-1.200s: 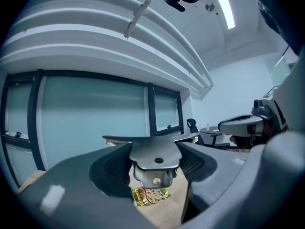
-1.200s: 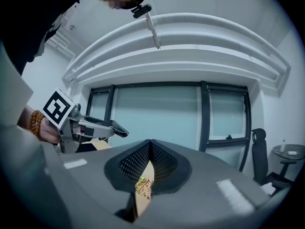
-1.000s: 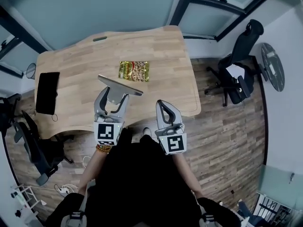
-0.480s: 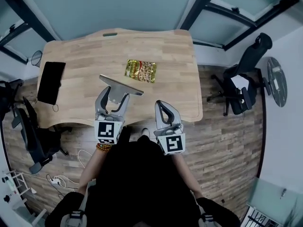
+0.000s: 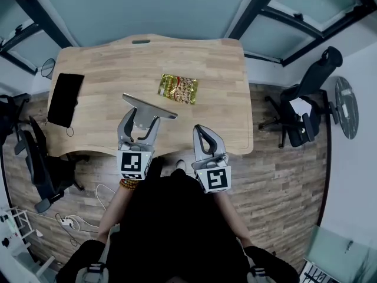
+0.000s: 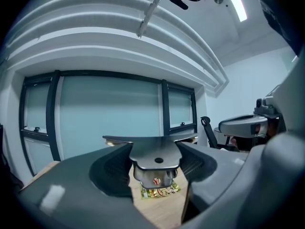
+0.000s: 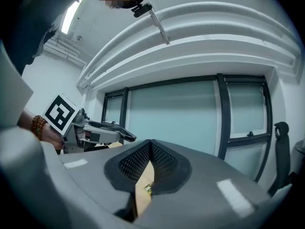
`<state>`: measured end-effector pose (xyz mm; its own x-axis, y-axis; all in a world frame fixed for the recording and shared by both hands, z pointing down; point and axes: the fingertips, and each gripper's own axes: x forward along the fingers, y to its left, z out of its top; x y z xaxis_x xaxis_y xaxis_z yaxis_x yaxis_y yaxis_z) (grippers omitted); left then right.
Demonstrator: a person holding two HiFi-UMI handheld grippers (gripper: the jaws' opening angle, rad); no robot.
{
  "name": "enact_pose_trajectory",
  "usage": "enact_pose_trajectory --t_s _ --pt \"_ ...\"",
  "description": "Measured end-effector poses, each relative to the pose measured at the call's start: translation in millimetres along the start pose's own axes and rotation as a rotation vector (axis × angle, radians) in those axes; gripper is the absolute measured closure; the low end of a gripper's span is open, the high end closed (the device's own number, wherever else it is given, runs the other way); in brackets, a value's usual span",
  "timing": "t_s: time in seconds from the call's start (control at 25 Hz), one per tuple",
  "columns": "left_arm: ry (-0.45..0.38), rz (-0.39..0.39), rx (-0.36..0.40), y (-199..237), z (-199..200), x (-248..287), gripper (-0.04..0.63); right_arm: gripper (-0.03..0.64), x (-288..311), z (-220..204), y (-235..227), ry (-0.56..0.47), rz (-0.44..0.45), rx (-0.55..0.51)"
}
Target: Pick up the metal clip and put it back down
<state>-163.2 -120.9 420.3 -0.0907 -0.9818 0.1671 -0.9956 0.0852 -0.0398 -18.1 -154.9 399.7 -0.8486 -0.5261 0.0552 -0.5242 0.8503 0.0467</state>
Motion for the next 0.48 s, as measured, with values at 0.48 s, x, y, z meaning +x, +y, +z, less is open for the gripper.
enact_pose_trajectory --t_s 0.48 --pt "-0.007 -0.014 -0.019 10.5 -4.3 5.5 0.29 0.595 8.9 -0.7 -2.5 0.007 -0.015 -0.009"
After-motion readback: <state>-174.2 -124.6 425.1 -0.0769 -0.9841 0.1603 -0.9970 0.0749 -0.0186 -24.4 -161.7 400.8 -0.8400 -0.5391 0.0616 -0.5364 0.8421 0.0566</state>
